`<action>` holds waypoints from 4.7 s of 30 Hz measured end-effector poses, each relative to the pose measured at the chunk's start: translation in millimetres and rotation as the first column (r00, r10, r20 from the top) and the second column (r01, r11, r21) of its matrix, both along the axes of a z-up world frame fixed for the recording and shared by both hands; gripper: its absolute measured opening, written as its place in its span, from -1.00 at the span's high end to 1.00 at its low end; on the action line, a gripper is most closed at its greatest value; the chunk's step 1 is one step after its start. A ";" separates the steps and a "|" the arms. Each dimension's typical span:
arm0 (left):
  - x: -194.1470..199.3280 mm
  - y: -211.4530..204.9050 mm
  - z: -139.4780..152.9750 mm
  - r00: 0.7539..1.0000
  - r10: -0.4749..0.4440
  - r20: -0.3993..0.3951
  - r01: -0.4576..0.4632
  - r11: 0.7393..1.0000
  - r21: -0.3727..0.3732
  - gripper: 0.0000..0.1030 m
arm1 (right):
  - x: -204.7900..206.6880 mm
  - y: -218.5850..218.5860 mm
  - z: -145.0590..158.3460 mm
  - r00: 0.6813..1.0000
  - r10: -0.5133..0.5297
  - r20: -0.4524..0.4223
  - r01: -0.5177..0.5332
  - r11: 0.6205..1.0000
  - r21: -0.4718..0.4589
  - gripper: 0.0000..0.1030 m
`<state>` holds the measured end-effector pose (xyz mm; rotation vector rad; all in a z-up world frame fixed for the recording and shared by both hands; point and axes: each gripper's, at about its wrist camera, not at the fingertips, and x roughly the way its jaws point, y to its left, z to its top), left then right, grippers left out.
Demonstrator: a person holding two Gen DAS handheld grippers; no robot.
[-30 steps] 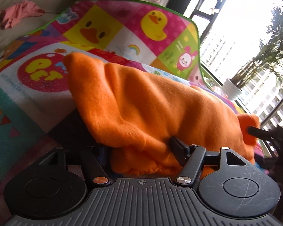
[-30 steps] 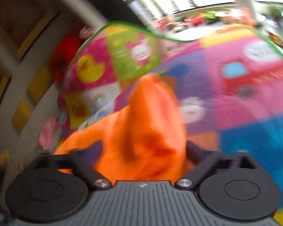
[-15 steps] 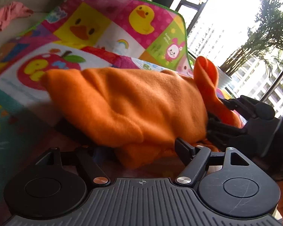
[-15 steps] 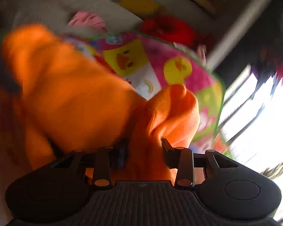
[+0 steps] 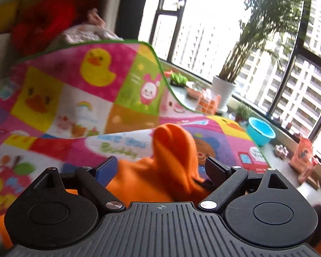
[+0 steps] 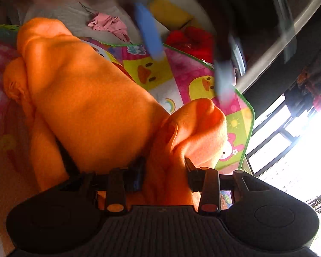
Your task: Fold clothes
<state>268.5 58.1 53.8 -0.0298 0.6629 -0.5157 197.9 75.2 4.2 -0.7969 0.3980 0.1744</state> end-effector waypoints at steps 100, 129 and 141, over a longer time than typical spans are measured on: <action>-4.1 148.0 -40.2 0.955 0.211 -0.211 -0.262 0.931 -0.254 -0.86 | 48.4 -113.7 62.8 0.946 0.081 -0.313 0.191 0.640 0.744 -0.99; -21.5 163.7 -22.1 0.953 0.260 -0.153 -0.296 0.906 -0.302 -0.88 | 5.0 7.2 26.5 0.974 0.218 -0.064 -0.194 0.943 0.272 -1.00; -13.8 152.7 -60.9 0.944 0.269 -0.191 -0.302 0.938 -0.170 -0.94 | 32.0 -89.5 56.2 0.924 0.217 -0.313 0.098 0.660 0.745 -1.00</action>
